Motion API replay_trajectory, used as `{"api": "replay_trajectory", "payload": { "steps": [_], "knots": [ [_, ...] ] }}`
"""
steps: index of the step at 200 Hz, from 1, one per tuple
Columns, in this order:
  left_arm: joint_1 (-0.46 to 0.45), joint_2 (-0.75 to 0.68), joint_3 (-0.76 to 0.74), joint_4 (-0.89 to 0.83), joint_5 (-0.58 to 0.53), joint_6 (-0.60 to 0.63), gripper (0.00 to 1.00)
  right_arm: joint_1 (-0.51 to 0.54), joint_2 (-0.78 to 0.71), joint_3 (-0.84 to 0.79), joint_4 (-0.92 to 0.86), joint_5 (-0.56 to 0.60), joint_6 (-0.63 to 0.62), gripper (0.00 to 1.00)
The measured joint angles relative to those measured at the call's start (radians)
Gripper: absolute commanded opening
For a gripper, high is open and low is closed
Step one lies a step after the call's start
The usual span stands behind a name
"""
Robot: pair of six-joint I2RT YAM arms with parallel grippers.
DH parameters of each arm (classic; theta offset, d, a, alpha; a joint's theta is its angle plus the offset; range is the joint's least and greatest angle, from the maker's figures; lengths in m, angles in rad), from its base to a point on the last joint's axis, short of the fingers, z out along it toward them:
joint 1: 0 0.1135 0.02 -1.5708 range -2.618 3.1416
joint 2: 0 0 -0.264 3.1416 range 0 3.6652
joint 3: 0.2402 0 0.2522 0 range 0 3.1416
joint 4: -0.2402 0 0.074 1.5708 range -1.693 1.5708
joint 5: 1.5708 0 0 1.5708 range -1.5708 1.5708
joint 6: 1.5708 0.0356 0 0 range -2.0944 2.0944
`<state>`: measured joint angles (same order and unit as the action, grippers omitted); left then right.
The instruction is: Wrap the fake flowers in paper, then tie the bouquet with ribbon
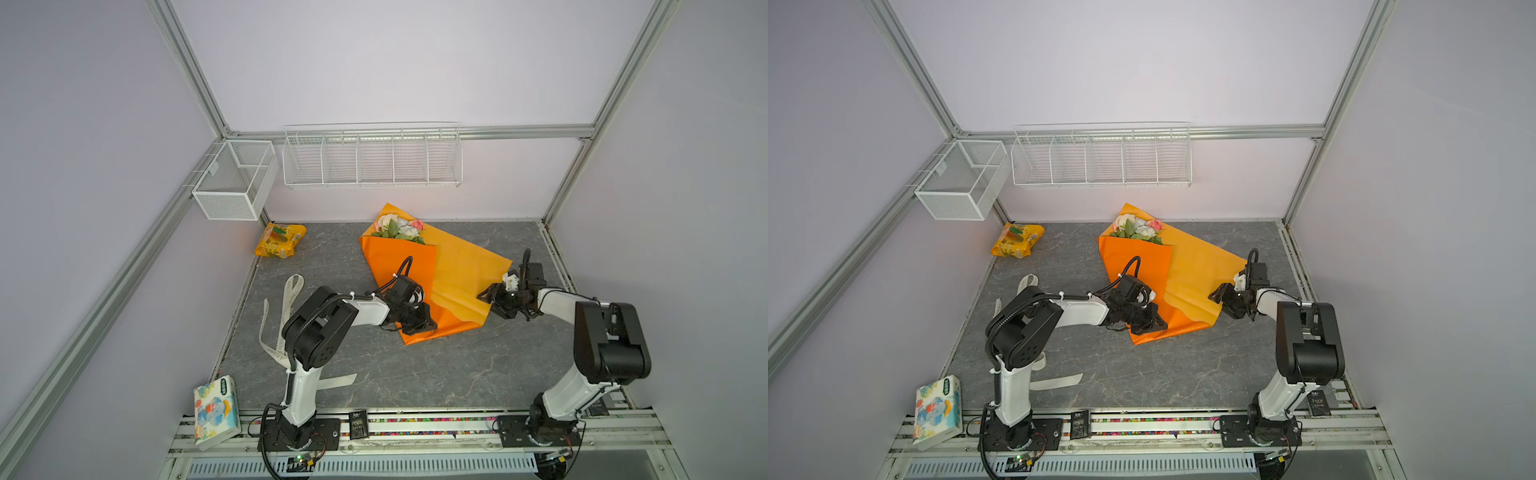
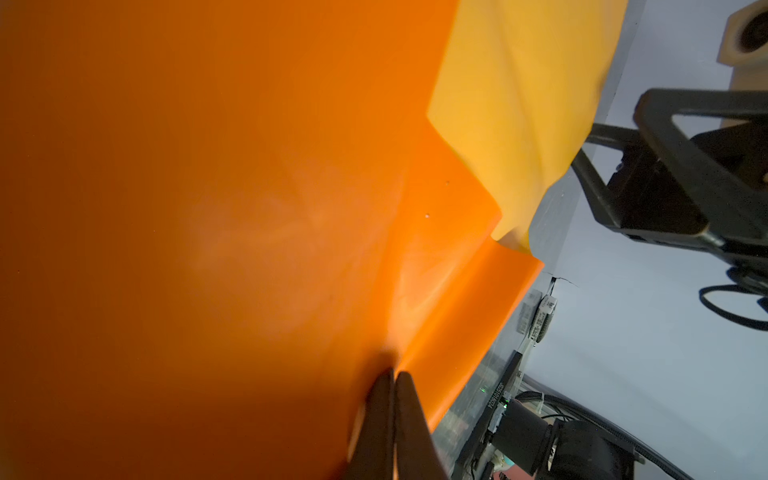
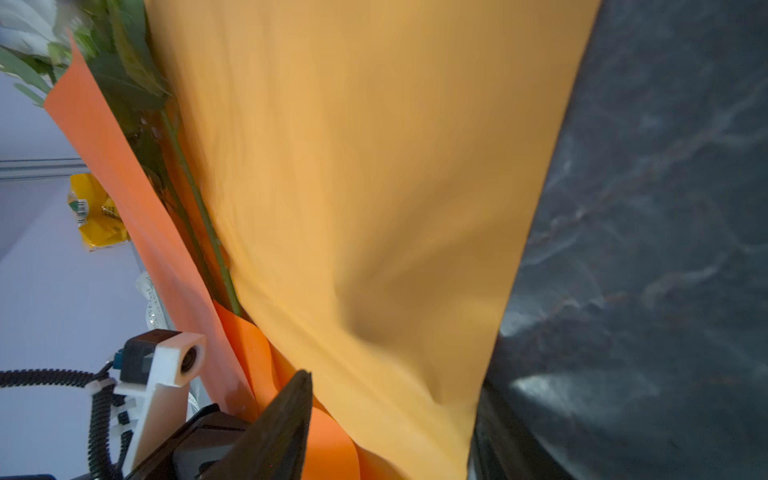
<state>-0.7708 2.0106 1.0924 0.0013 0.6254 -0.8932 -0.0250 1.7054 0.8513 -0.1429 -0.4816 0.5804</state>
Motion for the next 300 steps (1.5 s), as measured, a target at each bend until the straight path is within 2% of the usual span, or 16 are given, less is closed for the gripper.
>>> {"api": "replay_trajectory", "payload": {
  "steps": [35, 82, 109, 168, 172, 194, 219, 236, 247, 269, 300],
  "knots": [
    [0.0, 0.0, 0.004, -0.012, 0.0, 0.012, 0.05, -0.003, 0.047, -0.021, 0.187, -0.054, 0.049, 0.57],
    [0.0, 0.0, 0.005, -0.015, 0.0, 0.016, 0.05, -0.006, 0.062, -0.125, 0.462, -0.122, 0.128, 0.61],
    [0.0, 0.0, 0.006, -0.017, 0.0, 0.019, 0.04, -0.014, 0.06, -0.165, 0.568, -0.166, 0.169, 0.61],
    [0.0, 0.0, 0.006, -0.018, 0.0, 0.018, 0.04, -0.034, 0.119, -0.235, 0.919, -0.261, 0.322, 0.62],
    [0.0, 0.0, 0.007, -0.018, 0.0, 0.018, 0.04, -0.034, 0.126, -0.238, 0.937, -0.265, 0.333, 0.62],
    [0.0, 0.001, 0.008, -0.02, 0.0, 0.018, 0.04, -0.034, 0.134, -0.257, 0.987, -0.275, 0.36, 0.44],
    [0.0, 0.001, 0.008, -0.021, -0.001, 0.018, 0.03, -0.021, 0.126, -0.26, 0.967, -0.272, 0.343, 0.31],
    [0.0, 0.001, 0.008, -0.021, -0.001, 0.019, 0.03, 0.002, 0.079, -0.258, 0.87, -0.253, 0.293, 0.23],
    [0.0, 0.001, 0.008, -0.021, -0.002, 0.018, 0.03, 0.018, 0.036, -0.246, 0.782, -0.232, 0.253, 0.14],
    [0.0, 0.001, 0.008, -0.021, -0.003, 0.019, 0.03, 0.048, -0.06, -0.182, 0.581, -0.182, 0.154, 0.08],
    [0.0, 0.0, 0.008, -0.021, -0.004, 0.019, 0.03, 0.082, -0.158, -0.085, 0.373, -0.123, 0.049, 0.07]
  ]
}}
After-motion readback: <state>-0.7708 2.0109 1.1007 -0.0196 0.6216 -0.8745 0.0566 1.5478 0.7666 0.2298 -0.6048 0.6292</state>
